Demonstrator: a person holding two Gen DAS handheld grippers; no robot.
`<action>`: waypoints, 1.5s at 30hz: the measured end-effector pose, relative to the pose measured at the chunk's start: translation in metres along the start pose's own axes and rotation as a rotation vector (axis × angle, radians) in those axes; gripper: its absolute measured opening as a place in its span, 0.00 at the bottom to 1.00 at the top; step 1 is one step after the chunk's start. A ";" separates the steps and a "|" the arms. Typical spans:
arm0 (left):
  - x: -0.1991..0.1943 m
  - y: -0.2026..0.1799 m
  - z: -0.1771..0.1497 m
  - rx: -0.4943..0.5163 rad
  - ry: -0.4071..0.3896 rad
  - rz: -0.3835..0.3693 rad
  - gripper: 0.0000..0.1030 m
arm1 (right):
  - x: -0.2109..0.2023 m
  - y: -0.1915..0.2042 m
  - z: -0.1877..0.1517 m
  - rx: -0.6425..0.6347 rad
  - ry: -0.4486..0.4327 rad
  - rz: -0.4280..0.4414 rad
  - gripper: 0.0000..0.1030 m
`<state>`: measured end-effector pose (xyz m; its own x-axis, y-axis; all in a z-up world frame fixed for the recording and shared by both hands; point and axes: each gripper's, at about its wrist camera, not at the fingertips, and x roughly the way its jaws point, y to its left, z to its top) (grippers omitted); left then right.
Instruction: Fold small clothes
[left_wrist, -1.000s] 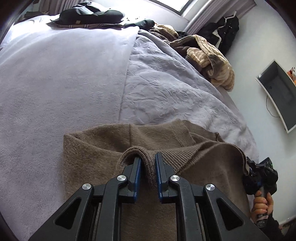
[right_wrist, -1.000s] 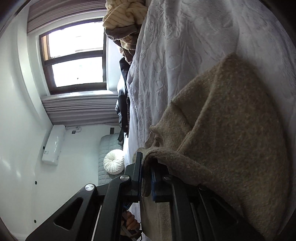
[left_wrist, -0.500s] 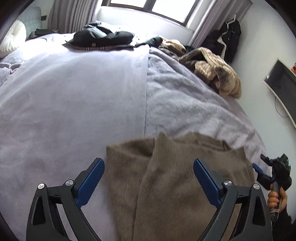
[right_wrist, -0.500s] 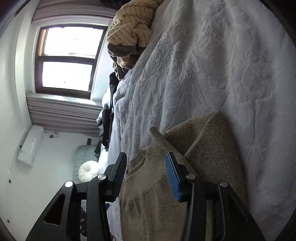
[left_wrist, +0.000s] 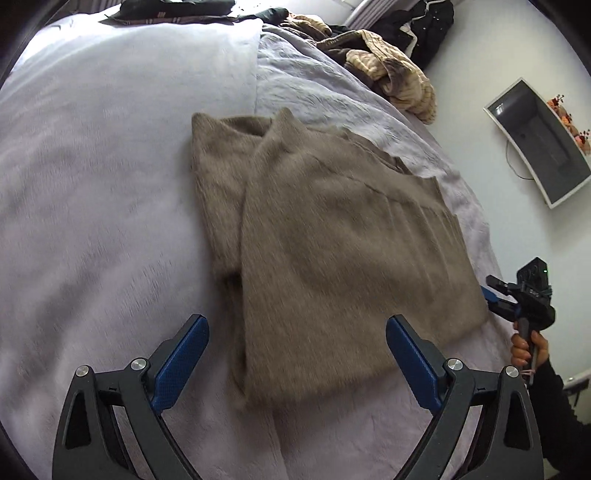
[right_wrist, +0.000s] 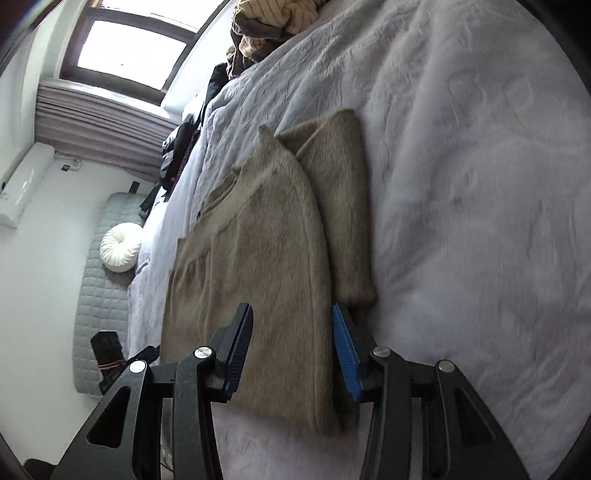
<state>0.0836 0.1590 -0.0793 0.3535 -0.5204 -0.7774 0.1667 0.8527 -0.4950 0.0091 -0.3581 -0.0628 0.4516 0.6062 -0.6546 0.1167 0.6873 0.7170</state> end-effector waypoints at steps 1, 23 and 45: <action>-0.001 0.000 -0.005 -0.001 0.005 -0.014 0.94 | -0.001 0.000 -0.002 -0.001 -0.002 -0.003 0.47; 0.005 -0.002 -0.025 0.097 0.111 0.023 0.06 | -0.002 0.014 -0.016 -0.118 0.119 -0.130 0.05; 0.007 -0.023 0.082 0.071 -0.071 0.189 0.38 | 0.006 0.064 0.034 -0.102 -0.118 -0.162 0.40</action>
<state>0.1577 0.1393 -0.0419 0.4483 -0.3484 -0.8232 0.1552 0.9373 -0.3121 0.0490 -0.3242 -0.0128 0.5349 0.4382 -0.7224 0.1089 0.8121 0.5733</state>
